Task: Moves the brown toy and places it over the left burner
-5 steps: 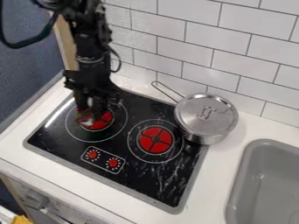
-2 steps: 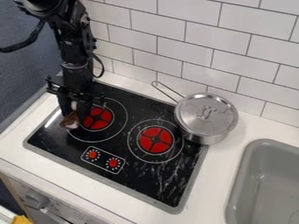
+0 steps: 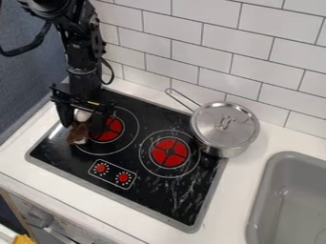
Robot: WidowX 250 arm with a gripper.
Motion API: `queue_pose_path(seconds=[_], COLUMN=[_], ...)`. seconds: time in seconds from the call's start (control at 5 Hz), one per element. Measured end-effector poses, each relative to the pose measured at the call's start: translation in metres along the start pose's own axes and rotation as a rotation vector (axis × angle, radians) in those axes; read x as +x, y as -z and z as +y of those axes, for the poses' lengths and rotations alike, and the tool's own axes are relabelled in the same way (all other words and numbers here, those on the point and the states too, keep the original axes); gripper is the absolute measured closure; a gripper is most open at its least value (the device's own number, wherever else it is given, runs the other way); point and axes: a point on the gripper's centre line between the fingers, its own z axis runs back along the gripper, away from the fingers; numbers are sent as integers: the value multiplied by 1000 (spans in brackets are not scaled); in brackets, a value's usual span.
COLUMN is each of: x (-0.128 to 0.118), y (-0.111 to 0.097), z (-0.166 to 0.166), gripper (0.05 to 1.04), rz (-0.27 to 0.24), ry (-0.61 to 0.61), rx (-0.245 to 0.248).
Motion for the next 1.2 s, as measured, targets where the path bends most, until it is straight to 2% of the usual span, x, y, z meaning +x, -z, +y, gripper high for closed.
queue_pose_path(seconds=[0.4,1.0,1.2], x=[-2,-5,-5], y=[2,-44,-45], z=[-2,-7,-6], gripper=[83,83,83], rz=[-1,-132,-133], ry=[2,4,0], rx=[-12,-124,-126])
